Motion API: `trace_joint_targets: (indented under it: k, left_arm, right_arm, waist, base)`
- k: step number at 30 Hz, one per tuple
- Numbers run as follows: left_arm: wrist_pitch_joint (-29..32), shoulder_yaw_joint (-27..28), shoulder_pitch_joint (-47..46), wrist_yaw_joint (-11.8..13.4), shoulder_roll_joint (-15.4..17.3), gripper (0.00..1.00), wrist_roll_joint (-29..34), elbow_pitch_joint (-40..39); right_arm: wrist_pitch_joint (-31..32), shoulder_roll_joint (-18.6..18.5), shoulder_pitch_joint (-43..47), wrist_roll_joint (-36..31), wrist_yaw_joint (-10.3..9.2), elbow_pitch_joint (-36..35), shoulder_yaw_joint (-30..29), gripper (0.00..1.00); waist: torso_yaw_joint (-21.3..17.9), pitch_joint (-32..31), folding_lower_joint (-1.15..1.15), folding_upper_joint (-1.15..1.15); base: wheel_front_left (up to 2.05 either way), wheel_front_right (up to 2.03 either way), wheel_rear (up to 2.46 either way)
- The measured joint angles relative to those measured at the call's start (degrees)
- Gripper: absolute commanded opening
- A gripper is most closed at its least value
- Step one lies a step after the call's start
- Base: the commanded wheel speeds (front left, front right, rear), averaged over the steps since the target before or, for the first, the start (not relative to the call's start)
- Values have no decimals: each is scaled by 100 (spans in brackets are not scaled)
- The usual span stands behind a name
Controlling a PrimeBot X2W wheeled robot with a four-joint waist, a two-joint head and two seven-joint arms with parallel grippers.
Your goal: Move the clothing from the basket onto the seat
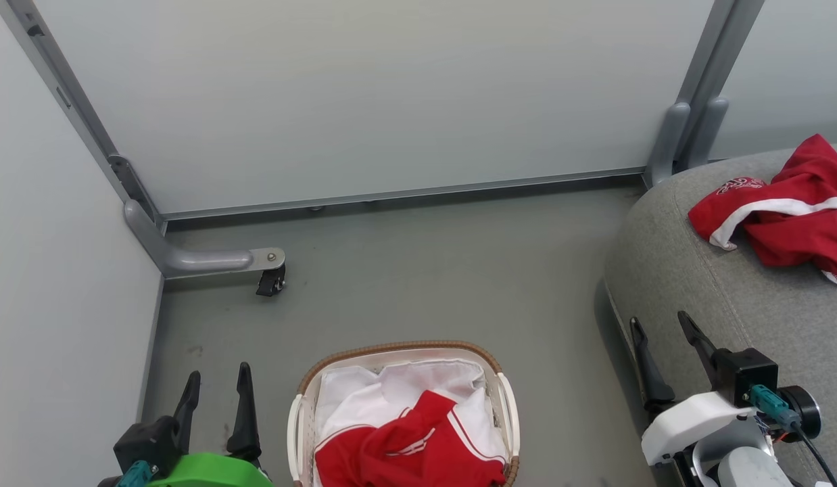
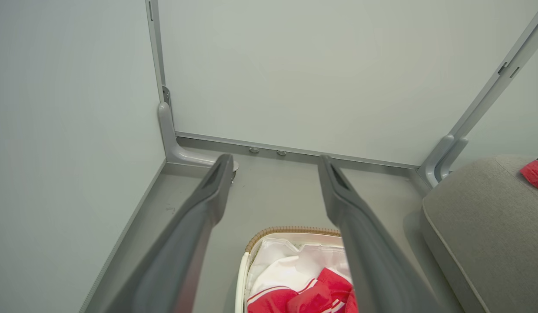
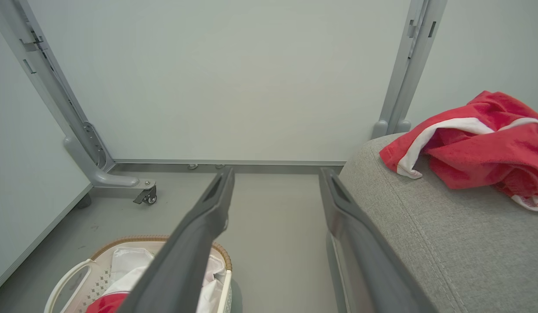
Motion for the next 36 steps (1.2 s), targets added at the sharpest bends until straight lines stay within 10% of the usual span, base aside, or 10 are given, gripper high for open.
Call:
trace_joint_targets:
  k: [36]
  left_arm:
    - [0,-818,-1250,-29,0,100,436,1023]
  right_arm:
    - [0,0,-694,-142,0,-196,209,100]
  waist:
    - [-312,831,0,0]
  base:
    - [0,0,0]
